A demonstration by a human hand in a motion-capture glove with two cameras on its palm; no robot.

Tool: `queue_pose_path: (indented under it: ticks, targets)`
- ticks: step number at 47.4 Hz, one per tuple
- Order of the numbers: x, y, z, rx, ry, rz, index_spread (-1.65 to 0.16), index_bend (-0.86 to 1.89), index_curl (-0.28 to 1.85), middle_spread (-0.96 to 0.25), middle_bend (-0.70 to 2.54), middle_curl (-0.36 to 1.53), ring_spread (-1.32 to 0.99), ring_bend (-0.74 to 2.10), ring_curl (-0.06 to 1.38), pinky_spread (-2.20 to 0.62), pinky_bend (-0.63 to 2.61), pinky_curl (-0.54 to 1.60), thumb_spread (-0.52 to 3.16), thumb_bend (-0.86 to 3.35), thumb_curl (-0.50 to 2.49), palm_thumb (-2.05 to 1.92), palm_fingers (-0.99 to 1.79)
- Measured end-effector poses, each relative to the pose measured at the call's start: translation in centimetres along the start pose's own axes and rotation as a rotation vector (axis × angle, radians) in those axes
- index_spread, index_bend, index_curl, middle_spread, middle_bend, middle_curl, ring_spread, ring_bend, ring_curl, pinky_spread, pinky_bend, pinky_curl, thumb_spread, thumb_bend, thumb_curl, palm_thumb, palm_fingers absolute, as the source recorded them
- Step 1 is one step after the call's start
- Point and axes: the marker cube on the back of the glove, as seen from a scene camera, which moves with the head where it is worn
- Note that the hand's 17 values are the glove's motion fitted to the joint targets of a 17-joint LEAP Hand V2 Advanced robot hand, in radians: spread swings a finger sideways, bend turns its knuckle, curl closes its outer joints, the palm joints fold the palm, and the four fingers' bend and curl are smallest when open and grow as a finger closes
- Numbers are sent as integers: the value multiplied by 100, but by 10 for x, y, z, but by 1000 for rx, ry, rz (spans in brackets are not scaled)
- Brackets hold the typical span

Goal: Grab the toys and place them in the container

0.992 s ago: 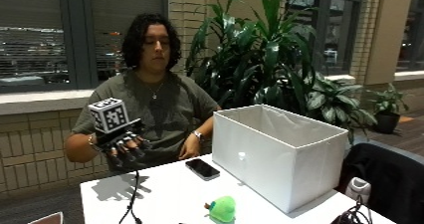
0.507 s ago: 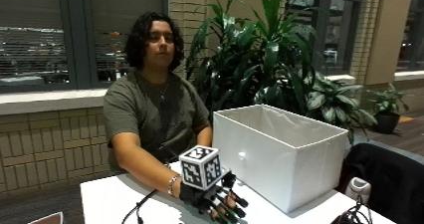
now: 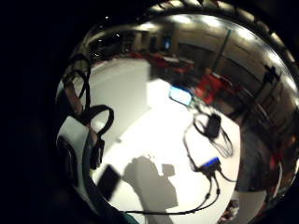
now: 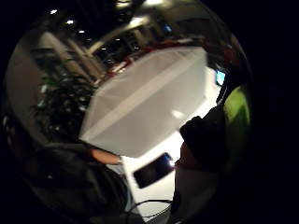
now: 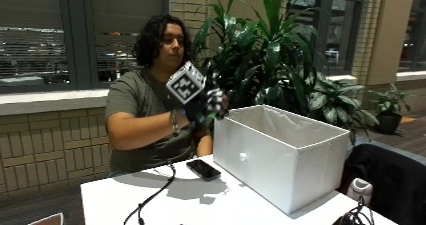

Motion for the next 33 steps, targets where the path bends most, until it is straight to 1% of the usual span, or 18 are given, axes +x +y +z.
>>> queue_pose_path:
  ticks: [3,5,6,9,10,12,15,19,22,23,24,25,26,27,28,29,30,33]
  targets:
    - [-45,-43,-20,-37,-133,-33,-41,34,34,-38,82,60,-43,110,49,-40,103,44,148,23,49,49,113]
    - [-71,-77,-25,-80,-180,-38,-42,37,36,-39,84,62,-43,111,50,-41,104,44,146,22,51,48,112]
    - [-80,-95,-23,-98,-155,-44,-43,39,38,-39,84,63,-43,111,50,-41,104,45,145,22,52,49,112]
    - [-88,-140,-5,-143,77,-79,-44,43,41,-39,83,65,-44,112,51,-41,106,46,142,21,56,49,109]
    - [-92,-150,2,-154,114,-76,-44,44,42,-39,83,66,-44,112,51,-41,106,46,140,20,57,48,108]
    - [-104,-166,14,-174,109,-50,-44,46,44,-39,82,67,-44,113,52,-41,107,46,139,20,59,48,106]
    - [-103,-182,34,-195,157,-27,-45,47,47,-39,79,68,-44,113,53,-42,108,47,136,19,62,48,102]
    - [-111,-197,53,-234,8,54,-45,49,51,-39,78,70,-44,113,54,-42,109,48,133,18,66,48,99]
    - [-111,-200,59,-305,-109,97,-45,48,53,-39,75,71,-43,112,54,-42,109,48,130,16,69,47,94]
    - [-109,-198,60,-334,-122,97,-45,45,53,-39,72,70,-43,110,54,-43,110,48,129,15,69,46,89]
    - [-106,-197,59,-360,-125,92,-43,33,51,-38,63,68,-42,110,53,-43,116,49,131,12,66,40,71]
    - [-104,-194,58,-381,-121,85,-41,31,53,-37,58,67,-40,110,54,-42,117,50,135,11,64,37,62]
    - [-102,-192,55,-395,-113,78,-41,31,55,-36,57,67,-40,109,55,-41,117,50,137,10,62,34,58]
    - [-100,-189,52,-403,-103,73,-40,34,55,-34,49,64,-39,96,51,-36,112,49,139,5,58,24,27]
    - [-98,-185,47,-408,-95,70,-40,37,58,-32,48,65,-37,94,53,-34,113,52,140,3,56,21,19]
    - [-95,-180,41,-412,-90,65,-40,34,56,-30,44,63,-35,85,51,-29,113,52,138,-2,52,13,2]
    - [-92,-174,33,-417,-86,57,-39,34,57,-29,43,62,-34,83,51,-27,113,52,137,-4,51,9,-2]
    - [-81,-147,7,-444,-104,17,-40,27,51,-25,39,58,-32,74,44,-20,110,46,133,-7,47,0,-2]
